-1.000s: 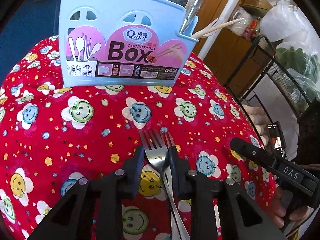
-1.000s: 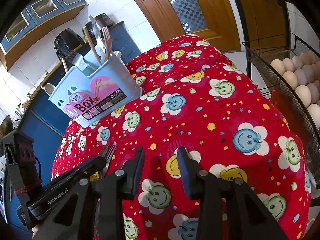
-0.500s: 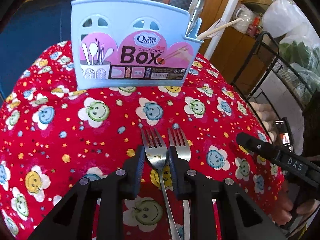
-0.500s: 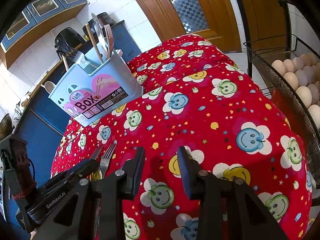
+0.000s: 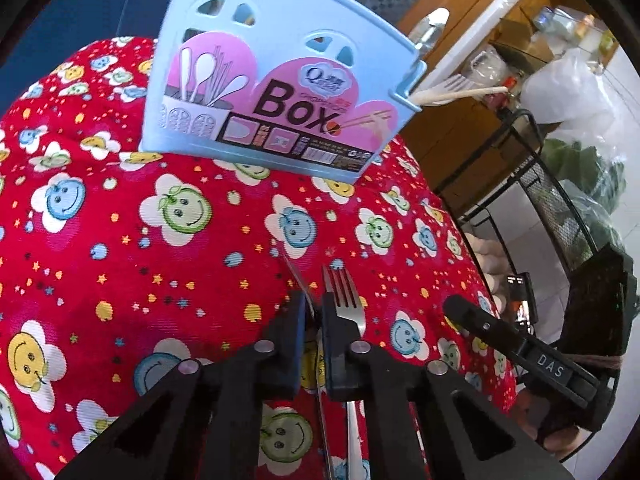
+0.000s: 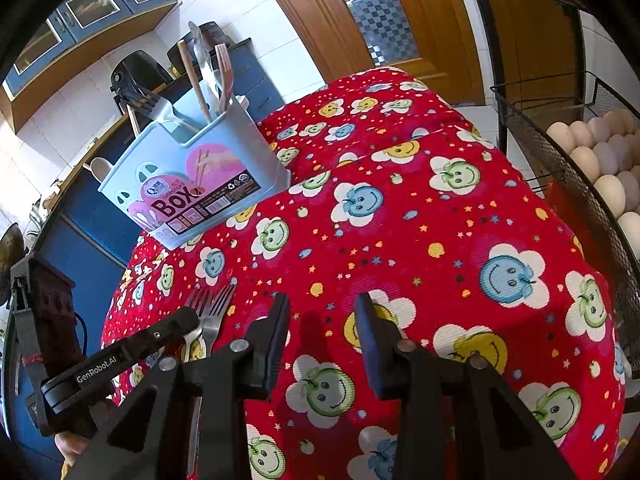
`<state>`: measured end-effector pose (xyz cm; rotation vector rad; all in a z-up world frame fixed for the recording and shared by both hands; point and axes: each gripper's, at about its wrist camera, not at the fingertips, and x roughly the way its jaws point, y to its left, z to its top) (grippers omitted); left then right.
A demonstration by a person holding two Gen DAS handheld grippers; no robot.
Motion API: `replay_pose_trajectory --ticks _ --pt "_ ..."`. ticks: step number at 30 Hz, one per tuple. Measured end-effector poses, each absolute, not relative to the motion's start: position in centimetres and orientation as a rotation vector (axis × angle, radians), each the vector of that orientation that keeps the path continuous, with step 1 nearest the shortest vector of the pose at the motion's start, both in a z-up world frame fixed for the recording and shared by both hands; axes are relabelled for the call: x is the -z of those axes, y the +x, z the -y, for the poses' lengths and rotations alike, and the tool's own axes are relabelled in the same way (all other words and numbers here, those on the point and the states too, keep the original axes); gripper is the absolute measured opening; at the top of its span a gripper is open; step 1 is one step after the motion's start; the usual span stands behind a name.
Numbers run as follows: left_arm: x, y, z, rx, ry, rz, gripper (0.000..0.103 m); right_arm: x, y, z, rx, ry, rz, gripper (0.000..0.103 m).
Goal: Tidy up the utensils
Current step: 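Close the left tool on a silver fork while the right tool grasps another fork, then lift both forks and carry both tools over the blue holder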
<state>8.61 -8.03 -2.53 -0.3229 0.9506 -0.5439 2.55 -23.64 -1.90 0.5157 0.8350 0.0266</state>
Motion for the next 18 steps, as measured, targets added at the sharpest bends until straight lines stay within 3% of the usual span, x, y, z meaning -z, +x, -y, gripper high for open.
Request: replay_pose_trajectory --ticks 18 --pt "0.0 7.4 2.0 0.375 -0.340 -0.822 0.004 1.8 4.3 19.0 -0.199 0.501 -0.907 0.036"
